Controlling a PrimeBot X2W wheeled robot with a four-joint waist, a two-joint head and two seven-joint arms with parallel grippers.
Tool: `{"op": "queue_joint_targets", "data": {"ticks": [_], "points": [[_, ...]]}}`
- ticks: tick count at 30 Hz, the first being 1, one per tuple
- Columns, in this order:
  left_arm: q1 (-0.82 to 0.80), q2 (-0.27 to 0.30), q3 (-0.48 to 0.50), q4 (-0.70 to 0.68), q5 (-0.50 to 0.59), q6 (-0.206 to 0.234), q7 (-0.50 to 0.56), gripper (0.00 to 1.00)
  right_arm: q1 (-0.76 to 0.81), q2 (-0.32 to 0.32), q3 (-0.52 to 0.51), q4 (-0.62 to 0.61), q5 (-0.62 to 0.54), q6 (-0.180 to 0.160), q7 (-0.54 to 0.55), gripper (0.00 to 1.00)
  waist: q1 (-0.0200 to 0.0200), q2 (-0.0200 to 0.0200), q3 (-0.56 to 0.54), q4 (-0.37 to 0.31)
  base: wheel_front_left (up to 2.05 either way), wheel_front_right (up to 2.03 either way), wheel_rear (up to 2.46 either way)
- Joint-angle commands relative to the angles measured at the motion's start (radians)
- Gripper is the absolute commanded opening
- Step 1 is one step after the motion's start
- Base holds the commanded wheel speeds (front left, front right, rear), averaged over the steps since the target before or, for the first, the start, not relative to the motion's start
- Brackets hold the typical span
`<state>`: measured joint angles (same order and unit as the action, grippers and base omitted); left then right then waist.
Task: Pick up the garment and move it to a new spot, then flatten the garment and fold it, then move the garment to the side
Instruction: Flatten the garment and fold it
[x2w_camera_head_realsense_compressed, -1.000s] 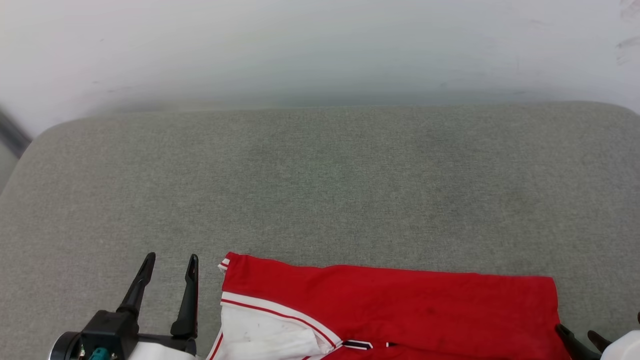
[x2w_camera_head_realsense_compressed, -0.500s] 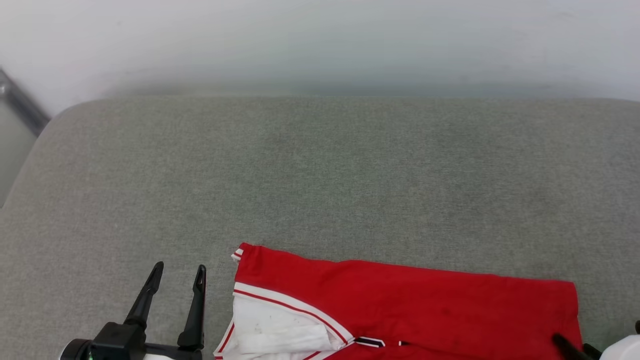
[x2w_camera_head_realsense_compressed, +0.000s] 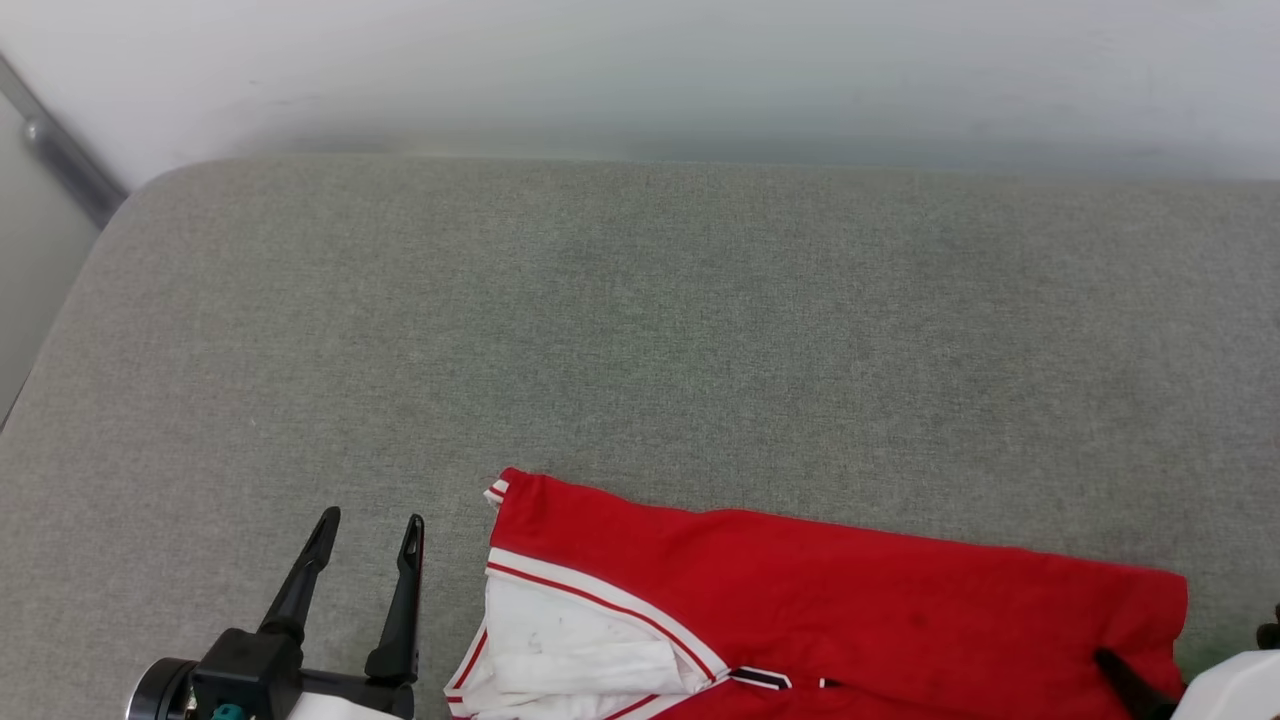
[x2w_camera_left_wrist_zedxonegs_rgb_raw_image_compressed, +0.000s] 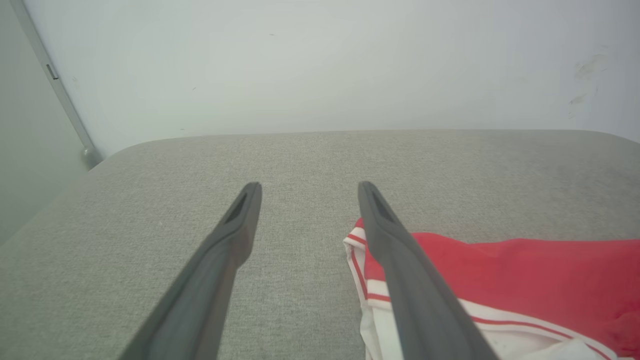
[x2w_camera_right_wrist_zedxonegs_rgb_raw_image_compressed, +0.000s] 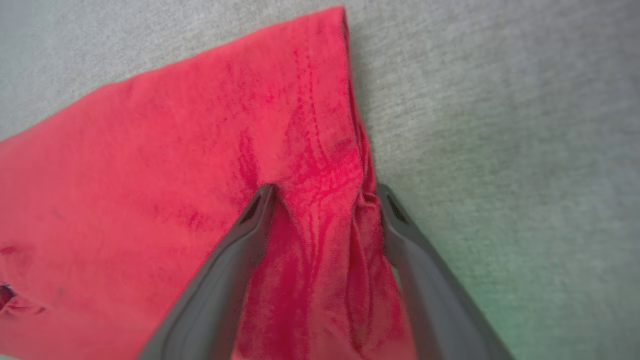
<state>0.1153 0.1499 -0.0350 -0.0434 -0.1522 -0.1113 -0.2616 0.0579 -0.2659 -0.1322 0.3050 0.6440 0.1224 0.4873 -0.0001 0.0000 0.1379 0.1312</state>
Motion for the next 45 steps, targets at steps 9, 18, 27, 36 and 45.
{"op": "queue_joint_targets", "data": {"ticks": [9, 18, 27, 36, 45], "points": [[-0.001, -0.019, 0.019, 0.013, 0.017, -0.014, -0.004, 1.00, 0.003, 0.076, 0.174, 0.061, 0.066, 0.018, -0.028, 0.00, 0.0001, 0.0000, -0.023, -0.010, 0.00, 0.00, 0.00], [0.013, -0.023, 0.028, 0.017, 0.019, -0.017, -0.004, 1.00, -0.004, -0.019, 0.078, 0.071, 0.056, 0.006, -0.120, 0.00, 0.0001, 0.0000, -0.039, -0.035, 0.00, 0.00, 0.00], [0.013, -0.025, 0.024, 0.025, 0.019, -0.018, -0.004, 1.00, -0.019, -0.082, -0.046, 0.105, -0.022, 0.007, -0.153, 0.00, 0.0001, 0.0000, -0.043, -0.048, 0.00, 0.00, 0.00], [0.019, -0.029, 0.019, 0.036, 0.013, -0.019, -0.004, 1.00, -0.003, -0.093, -0.057, -0.010, -0.067, 0.008, -0.099, 0.00, 0.0001, 0.0000, -0.063, -0.050, 0.00, 0.00, 0.00], [0.043, -0.044, 0.017, 0.051, 0.011, -0.019, -0.004, 1.00, 0.079, -0.030, -0.007, -0.289, -0.143, 0.008, 0.077, 0.00, 0.0001, 0.0000, -0.122, -0.045, 0.00, 0.00, 0.00]]}}
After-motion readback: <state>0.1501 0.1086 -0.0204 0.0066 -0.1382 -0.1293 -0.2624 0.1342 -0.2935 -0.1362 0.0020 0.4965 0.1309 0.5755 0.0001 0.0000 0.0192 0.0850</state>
